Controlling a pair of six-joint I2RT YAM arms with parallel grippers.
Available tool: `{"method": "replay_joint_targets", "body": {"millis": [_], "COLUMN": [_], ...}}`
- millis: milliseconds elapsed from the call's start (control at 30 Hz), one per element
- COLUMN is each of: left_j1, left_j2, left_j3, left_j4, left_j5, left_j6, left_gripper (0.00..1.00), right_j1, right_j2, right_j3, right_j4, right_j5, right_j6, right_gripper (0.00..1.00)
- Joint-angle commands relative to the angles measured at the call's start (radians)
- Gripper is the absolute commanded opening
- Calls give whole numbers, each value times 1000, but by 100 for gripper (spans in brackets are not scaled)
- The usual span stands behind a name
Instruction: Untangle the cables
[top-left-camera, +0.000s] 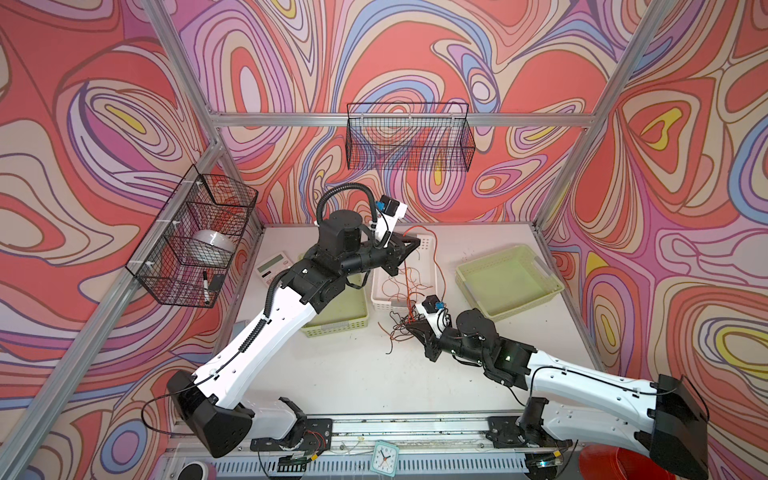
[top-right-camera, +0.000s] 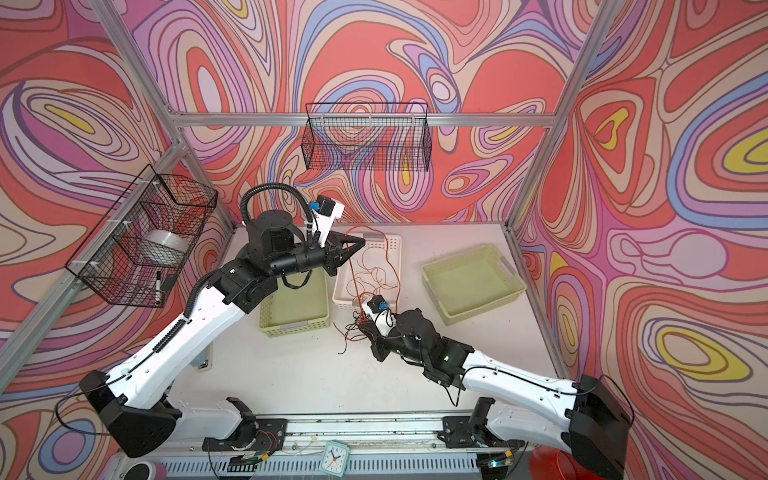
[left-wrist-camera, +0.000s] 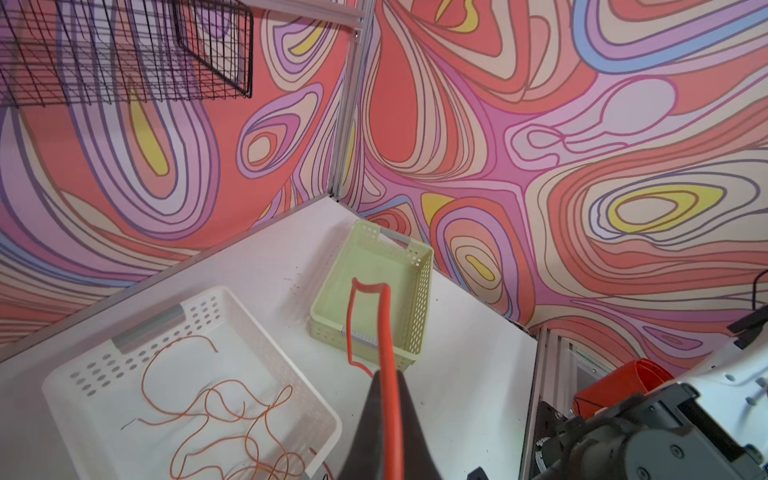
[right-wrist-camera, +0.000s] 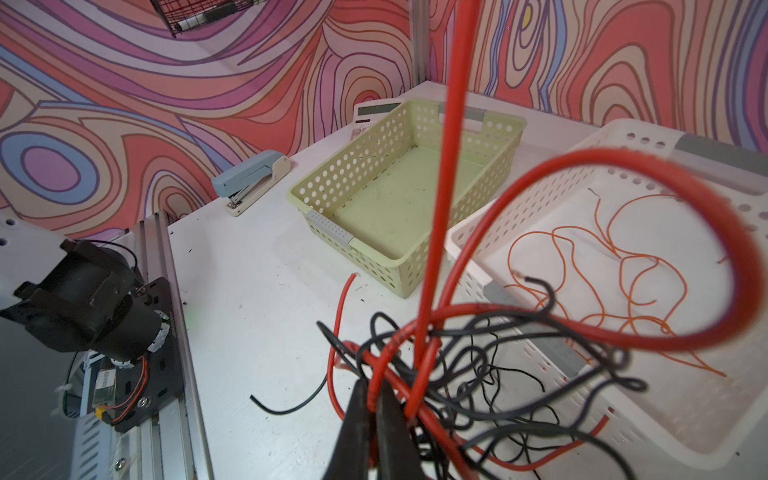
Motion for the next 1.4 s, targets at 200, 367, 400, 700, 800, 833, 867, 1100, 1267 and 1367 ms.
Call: {"method": "replay_joint_targets", "body": {"millis": [200, 367, 400, 700, 800, 833, 867, 1100, 1267, 1367], "left_j1": [-21, -34, -34, -73, -97, -102, -107, -111, -114, -116], "left_j2": [-52, -57, -56, -48, -53, -58, -64, -78, -79, -80], "left_j3": [-49, -113, -117, -139, -147, -154, -160, -207, -212, -214], "left_j4": [229, 244, 250, 319, 332, 337, 347, 437, 488, 505], "left_j5": [207, 245, 244, 214, 198, 187, 173, 153, 158, 159], "left_j6": [-103, -112, -115, -143, -154, -157, -162, -229, -271, -291], "left_gripper": [0, 0, 0, 0, 0, 0, 0, 0, 0, 0], "right_j1": [16, 15, 15, 15, 16, 14, 16, 14, 13, 12], "right_j2": [-207, -262, -265, -102, -101, -109, -114, -62, 25, 45], "right_j3": [-63, -112, -126, -141, -162, -173, -179, -157, -145, -170], "right_j4": [-108, -119, -104, 61, 134, 161, 182, 228, 267, 335], "right_j5": [176, 300, 290, 181, 174, 173, 165, 186, 263, 324], "right_j6": [114, 239, 256, 384, 388, 388, 384, 332, 301, 303], "right_gripper": [39, 59, 61, 71, 71, 71, 71, 72, 61, 33]}}
